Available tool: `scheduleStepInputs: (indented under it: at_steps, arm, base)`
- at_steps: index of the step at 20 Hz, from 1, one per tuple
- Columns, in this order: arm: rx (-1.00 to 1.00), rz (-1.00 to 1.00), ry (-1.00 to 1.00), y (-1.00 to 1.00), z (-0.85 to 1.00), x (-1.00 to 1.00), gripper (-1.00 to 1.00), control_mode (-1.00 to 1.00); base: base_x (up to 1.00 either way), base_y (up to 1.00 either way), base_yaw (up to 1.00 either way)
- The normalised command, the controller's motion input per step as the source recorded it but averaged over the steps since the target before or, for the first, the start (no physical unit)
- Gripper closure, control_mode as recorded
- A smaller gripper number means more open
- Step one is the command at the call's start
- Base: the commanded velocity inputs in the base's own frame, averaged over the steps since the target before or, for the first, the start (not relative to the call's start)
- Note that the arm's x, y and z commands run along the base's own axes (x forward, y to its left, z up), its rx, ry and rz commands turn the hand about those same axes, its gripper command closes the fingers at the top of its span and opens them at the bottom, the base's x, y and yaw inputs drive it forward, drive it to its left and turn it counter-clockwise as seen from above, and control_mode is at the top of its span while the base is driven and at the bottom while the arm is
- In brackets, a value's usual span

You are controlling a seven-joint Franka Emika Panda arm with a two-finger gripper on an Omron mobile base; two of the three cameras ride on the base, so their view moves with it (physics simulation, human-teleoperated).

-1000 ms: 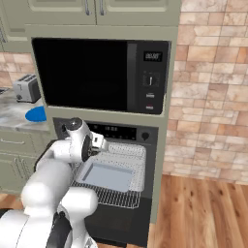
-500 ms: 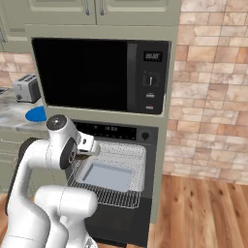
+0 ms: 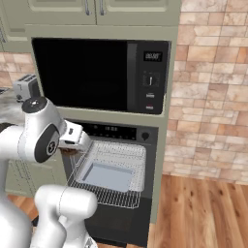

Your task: Take the baked cake out of the oven and place it on the plate for cooling. Then close the oven door.

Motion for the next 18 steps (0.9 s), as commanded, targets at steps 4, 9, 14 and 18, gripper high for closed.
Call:
scheduleStepInputs:
  at_steps: [4,9,14,18]
  arm:
    - [0.03,0.00,0.02,-0.20,0.54,-0.39,1.00,-1.00]
    - [0.00,0.04,0.00,-0.24,0.11,-0.29,1.00,-1.00]
    - [0.00,0.02,0.00,-0.12,0.04,-0.18,1.00,-1.00]
    - [0.00,0.00,0.00,0.01,0.01,-0.14,1.00,-1.00]
  base:
    - [0.00,0.00,0.00]
    - [0.00,0.00,0.00]
    - [0.00,0.00,0.00]
    - [0.00,0.00,0.00]
